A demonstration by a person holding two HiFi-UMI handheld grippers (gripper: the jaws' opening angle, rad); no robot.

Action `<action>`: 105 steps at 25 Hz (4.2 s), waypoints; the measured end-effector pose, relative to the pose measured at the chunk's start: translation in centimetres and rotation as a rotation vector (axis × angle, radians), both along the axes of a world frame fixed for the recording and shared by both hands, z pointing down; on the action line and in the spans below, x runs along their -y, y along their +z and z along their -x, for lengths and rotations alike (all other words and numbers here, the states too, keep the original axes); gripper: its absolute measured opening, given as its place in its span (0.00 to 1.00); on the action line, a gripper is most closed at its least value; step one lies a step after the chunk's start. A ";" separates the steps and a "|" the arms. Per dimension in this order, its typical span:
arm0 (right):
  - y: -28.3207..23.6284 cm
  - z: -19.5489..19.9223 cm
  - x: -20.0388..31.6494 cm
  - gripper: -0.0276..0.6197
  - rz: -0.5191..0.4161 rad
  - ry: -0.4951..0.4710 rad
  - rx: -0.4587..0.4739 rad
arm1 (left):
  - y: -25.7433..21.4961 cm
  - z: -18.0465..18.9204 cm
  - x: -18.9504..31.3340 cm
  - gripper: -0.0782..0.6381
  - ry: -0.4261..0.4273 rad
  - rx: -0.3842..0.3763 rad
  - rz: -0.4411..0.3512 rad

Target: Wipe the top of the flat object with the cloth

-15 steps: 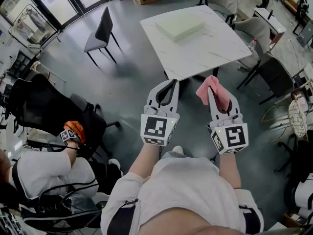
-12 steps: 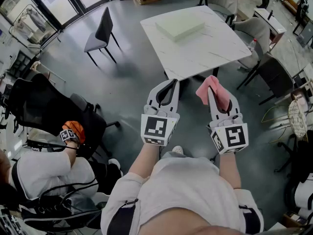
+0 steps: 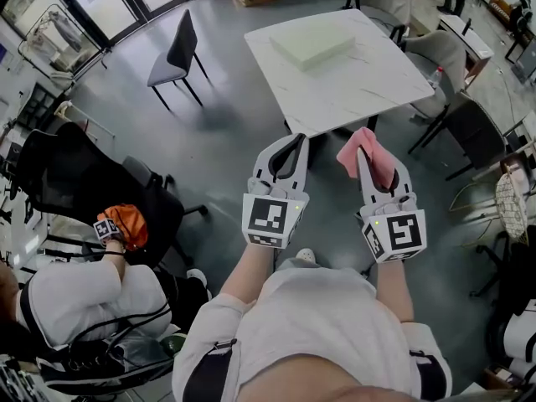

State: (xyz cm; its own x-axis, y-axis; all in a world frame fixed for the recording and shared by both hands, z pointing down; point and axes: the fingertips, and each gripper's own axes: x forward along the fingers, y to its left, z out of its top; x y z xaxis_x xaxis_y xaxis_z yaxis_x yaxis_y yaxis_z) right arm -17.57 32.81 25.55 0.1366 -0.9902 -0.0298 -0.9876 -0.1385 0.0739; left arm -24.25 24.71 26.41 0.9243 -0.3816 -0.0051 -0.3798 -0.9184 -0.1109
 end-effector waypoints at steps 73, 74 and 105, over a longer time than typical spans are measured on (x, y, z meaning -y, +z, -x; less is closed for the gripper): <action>1.6 -29.5 32.2 0.09 -0.008 -0.365 0.043 | 1.6 -27.4 29.1 0.13 -0.316 -0.028 0.030; 1.3 -29.5 33.1 0.09 -0.010 -0.371 0.032 | 1.3 -27.5 30.0 0.13 -0.318 -0.036 0.024; 3.4 -31.2 51.1 0.09 0.099 -0.647 -0.077 | 4.7 -25.2 41.1 0.13 -0.656 -0.034 0.118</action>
